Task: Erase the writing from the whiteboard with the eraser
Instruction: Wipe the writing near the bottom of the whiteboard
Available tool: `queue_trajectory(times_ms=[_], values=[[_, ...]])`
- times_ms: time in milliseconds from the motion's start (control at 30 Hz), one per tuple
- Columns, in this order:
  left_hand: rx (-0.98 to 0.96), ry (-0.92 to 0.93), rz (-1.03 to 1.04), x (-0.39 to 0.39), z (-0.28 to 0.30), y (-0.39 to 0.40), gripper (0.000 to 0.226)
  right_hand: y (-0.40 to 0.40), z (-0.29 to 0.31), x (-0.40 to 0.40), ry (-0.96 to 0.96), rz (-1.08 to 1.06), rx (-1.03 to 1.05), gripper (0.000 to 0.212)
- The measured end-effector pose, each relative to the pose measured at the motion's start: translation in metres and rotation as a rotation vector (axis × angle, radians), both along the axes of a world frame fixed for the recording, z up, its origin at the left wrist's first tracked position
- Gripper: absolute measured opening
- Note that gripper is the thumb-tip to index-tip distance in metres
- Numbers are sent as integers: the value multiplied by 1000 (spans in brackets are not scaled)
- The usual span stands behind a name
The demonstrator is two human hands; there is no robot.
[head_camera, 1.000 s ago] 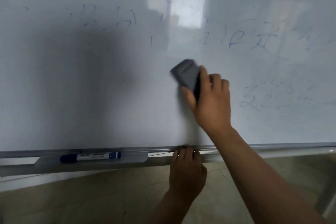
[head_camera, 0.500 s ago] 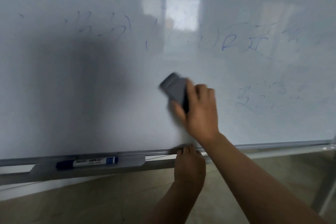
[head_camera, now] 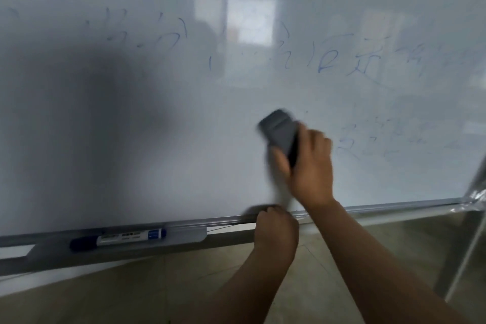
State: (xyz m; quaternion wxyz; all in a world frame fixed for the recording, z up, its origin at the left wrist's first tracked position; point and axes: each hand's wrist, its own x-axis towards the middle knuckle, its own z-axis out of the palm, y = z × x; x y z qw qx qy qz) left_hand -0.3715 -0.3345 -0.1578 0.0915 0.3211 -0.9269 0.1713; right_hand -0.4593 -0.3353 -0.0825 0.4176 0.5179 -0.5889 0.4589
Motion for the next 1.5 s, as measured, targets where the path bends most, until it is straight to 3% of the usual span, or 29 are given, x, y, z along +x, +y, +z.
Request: queue_trajectory(times_ms=[67,100,133,233,267,300,333,433,467,600,633,667,733,767,800,933,967,1000,1067,1100,1133,1233,1267,1300,1367,1400,1433,1500], values=[[22,-56,34,-1,3,2,27,0,11,-2,-475,38,-126,67],[30,-34,33,-1,2,1,27,1,12,4,-569,30,-135,66],[54,-45,50,0,-2,-1,25,1,8,10,-495,0,-120,64],[110,26,40,7,0,-2,17,0,-18,11,184,-30,94,60],[104,26,25,6,-1,-5,19,2,-18,0,309,-54,136,61],[106,18,25,4,-3,-5,23,4,-15,-10,302,-66,129,61],[86,34,30,4,-6,-6,27,6,-12,-16,163,-70,70,63],[8,102,25,-2,-14,-10,31,5,-7,-11,-567,-54,-110,62],[-5,107,24,-2,-15,-11,31,4,-9,-2,-600,-60,-106,62],[-29,136,-10,1,-17,-13,27,5,-29,-13,159,-121,142,62],[-26,126,-40,-2,-19,-14,29,9,-25,-25,176,-128,159,63],[-30,119,-64,-4,-22,-17,31,11,-21,-31,58,-112,133,64],[-48,152,-76,-6,-23,-19,33,9,-15,-30,-390,-88,-46,61],[-42,182,-77,-5,-24,-20,35,6,-15,-23,-527,-108,-85,59],[-14,226,-86,-4,-26,-21,37,5,-17,-13,-532,-130,-79,58],[20,426,-150,4,-35,-26,32,10,-29,-25,170,-178,207,64],[-12,455,-181,5,-41,-28,29,13,-25,-36,153,-179,200,64],[-59,498,-205,5,-47,-31,26,13,-20,-43,-10,-150,123,63],[-157,582,-240,7,-57,-38,20,4,-13,-45,-556,-98,-167,59],[-219,623,-246,9,-61,-41,19,0,-16,-36,-653,-139,-212,59],[-270,669,-236,6,-65,-42,18,-3,-21,-30,-574,-171,-191,61],[-316,737,-190,4,-65,-48,18,-7,-44,-39,153,-168,70,66],[-318,747,-168,-3,-65,-48,17,-3,-46,-56,267,-198,100,67],[-317,753,-140,-7,-64,-49,17,-2,-46,-69,195,-187,102,68],[-283,745,-104,-16,-64,-49,18,-6,-44,-73,-193,-133,-38,72],[-264,727,-106,-21,-65,-46,19,-9,-45,-70,-268,-152,-75,73],[-240,694,-122,-27,-67,-42,21,-12,-48,-65,-198,-152,-80,72],[-207,623,-148,-41,-71,-33,24,-17,-59,-70,180,-124,37,67]])
